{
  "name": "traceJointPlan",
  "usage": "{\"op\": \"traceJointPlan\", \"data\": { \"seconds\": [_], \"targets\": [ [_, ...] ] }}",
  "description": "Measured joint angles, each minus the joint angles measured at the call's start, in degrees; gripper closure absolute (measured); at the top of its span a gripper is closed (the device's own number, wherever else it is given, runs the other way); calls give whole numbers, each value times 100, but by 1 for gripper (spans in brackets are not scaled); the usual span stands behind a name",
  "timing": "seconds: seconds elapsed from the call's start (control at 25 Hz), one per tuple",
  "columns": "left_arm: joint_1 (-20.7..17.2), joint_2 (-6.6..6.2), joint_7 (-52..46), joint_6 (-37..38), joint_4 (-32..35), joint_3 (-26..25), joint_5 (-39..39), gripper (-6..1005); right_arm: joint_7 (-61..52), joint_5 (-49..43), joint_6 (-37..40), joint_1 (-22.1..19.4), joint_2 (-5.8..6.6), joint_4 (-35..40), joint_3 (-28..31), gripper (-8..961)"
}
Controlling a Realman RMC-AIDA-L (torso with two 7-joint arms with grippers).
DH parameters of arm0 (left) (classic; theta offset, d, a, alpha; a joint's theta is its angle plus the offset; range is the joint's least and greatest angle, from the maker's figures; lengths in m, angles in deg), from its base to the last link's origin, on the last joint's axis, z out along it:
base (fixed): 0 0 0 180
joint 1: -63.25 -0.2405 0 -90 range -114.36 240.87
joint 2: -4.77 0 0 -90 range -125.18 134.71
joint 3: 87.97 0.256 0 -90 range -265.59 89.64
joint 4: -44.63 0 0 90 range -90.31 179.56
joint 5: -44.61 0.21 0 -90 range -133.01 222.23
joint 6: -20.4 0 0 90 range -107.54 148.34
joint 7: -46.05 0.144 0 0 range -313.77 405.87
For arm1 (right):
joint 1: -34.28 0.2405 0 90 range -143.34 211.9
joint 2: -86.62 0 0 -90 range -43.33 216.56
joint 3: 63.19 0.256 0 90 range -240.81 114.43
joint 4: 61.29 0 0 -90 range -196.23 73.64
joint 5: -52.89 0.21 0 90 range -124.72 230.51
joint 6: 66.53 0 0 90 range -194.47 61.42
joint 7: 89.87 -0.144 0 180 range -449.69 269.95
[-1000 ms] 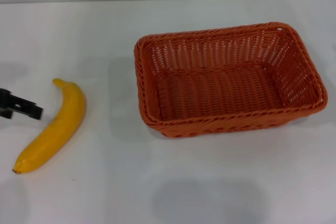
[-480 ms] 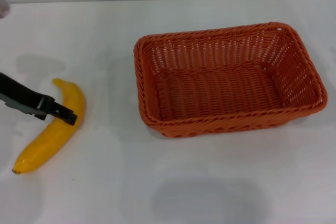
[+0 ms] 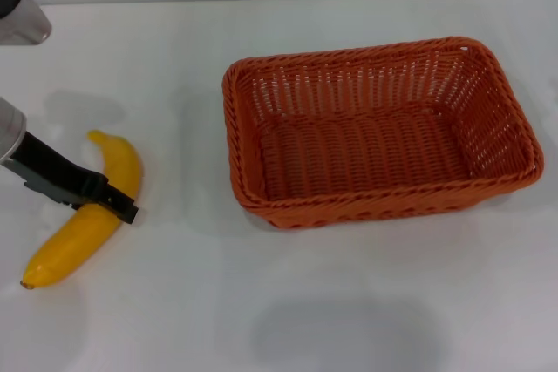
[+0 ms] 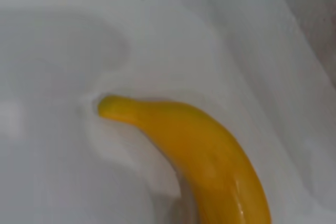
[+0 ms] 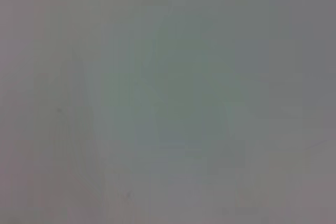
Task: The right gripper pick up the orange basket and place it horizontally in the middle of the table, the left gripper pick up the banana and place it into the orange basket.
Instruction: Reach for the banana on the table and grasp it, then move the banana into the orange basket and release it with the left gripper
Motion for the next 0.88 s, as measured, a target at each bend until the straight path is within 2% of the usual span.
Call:
{"op": "traceJointPlan", "data": {
  "seconds": [0.24, 0.36, 0.52, 0.64, 0.88],
  "targets": [
    [-36, 4, -23, -67, -43, 21, 2, 219, -5, 12, -5, -7, 0, -49, 16, 72],
    [-47, 4, -25, -62, -46, 22, 3, 454, -6, 50, -24, -11, 0, -52, -6, 72],
    [-91, 7, -28, -37, -83, 16, -4, 474, -8, 69, -84, -21, 0, -53, 2, 73],
    [-123, -28, -63, -162, -412, -24, 27, 488, -13, 69, -137, -35, 0, -49, 22, 73],
    [-113, -278, -147, -974, -1862, -50, -61, 502, -15, 77, -220, -41, 0, -6, 38, 74]
  ]
}}
